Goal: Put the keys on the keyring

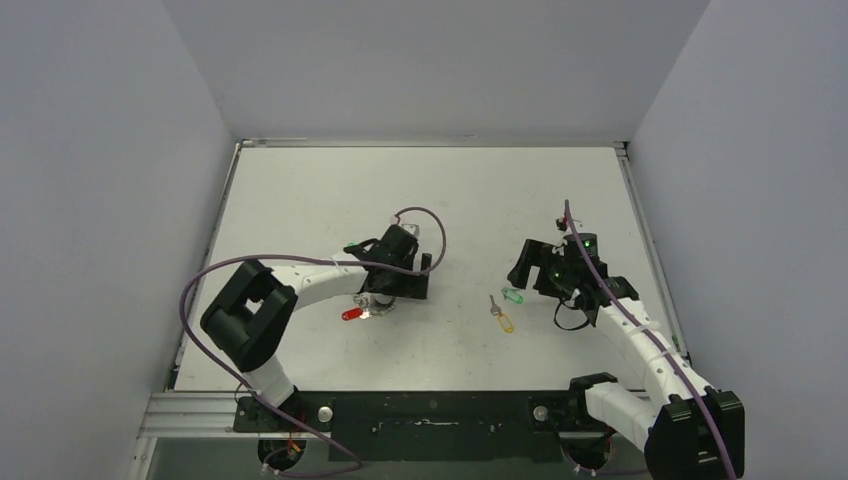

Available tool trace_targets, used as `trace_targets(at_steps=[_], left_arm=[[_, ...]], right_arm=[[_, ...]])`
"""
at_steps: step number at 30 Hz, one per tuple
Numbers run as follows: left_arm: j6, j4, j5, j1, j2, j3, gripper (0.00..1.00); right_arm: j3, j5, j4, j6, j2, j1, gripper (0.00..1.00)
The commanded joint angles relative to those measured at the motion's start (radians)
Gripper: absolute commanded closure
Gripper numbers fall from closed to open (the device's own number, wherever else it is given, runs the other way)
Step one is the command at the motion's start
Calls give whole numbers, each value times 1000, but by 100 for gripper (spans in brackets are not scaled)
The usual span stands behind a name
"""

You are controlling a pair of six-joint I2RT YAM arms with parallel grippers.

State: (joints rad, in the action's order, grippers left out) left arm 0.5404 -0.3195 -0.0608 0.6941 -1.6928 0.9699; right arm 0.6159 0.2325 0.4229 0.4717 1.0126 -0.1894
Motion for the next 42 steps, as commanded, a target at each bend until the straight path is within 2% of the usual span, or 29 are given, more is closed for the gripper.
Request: trace_targets(at_steps=[1,6,11,15,20,25,31,37,42], left_arm=[[68,-18,61,124,0,-31,9],[95,26,138,243,50,-48,11],[108,76,194,248,184,-69,11],[132,112,229,197,302,-108,11],[203,128,292,45,440,-223,12],[250,1,249,-86,552,-327,17],[265,-146,194,-115,614,-386,21],[320,-83,235,-116,624,-484,31],[344,11,248,-116,586,-517,37]], right_arm=[[63,31,21,-39,-25,7,0],[73,48,23,-64,-18,7,0],[56,127,-26,-61,10,2,0],[54,175,-81,-38,73,-29,0],[104,124,-137,-27,187,-167,4],[201,17,-141,-58,329,-329,15],[351,-139,-91,-141,523,-496,29],[422,-179,-85,-144,671,-548,43],[386,-122,-123,-118,697,-548,55]])
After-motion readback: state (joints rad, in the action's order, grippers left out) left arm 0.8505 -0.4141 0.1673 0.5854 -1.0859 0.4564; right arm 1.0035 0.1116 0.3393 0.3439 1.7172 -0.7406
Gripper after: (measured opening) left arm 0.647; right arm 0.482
